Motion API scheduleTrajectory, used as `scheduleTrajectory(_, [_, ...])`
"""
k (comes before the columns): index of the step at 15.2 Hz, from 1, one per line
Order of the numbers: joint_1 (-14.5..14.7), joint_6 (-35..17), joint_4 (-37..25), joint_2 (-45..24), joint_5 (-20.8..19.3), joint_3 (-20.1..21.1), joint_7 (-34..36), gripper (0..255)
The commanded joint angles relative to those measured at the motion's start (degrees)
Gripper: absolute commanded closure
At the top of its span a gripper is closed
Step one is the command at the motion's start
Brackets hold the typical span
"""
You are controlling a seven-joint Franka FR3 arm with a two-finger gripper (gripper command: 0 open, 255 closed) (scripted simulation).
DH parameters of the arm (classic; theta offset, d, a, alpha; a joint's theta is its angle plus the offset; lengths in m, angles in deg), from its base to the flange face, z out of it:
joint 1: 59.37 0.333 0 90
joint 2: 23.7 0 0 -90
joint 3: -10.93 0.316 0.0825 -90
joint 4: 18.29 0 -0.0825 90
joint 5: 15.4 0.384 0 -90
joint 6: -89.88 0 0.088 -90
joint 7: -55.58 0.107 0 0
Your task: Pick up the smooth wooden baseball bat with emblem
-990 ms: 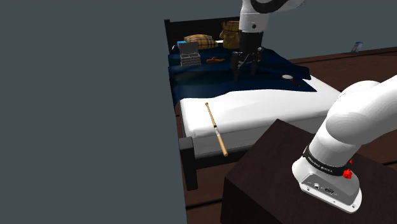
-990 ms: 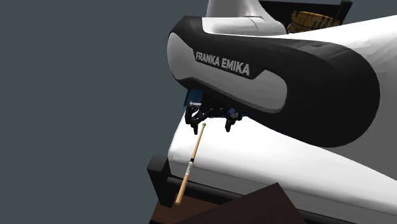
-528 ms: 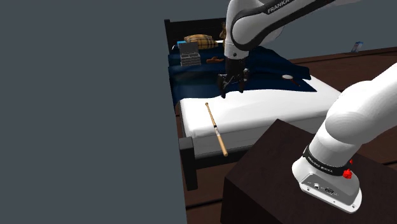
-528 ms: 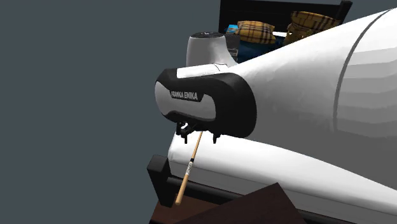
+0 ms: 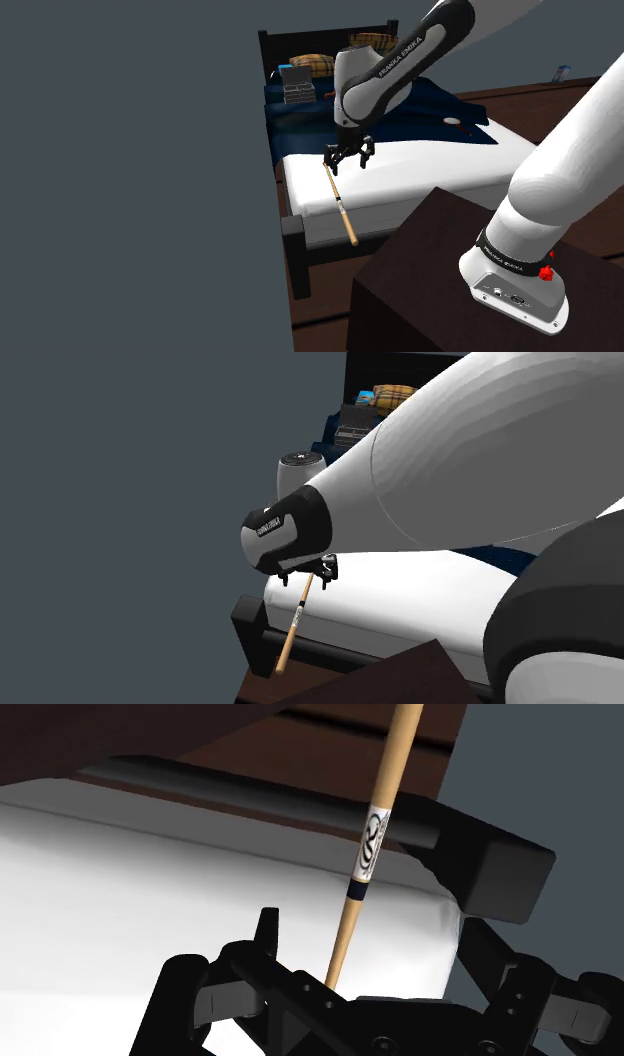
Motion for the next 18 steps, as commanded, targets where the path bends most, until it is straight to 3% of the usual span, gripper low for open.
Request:
scheduleTrajectory(1, [-0.79, -4.56, -0.15, -4.71, -2.16, 0.68, 3.75, 0])
scheduleTrajectory(8, [-0.37, -14.56, -5.97, -21.51, -13.71, -1.12, 19.08, 0])
scheduleTrajectory(17, [1.15, -19.9, -6.75, -27.84, -17.52, -3.4, 22.0, 0])
scheduleTrajectory(18, [1.15, -19.92, -6.75, -27.86, -17.53, -3.41, 22.01, 255])
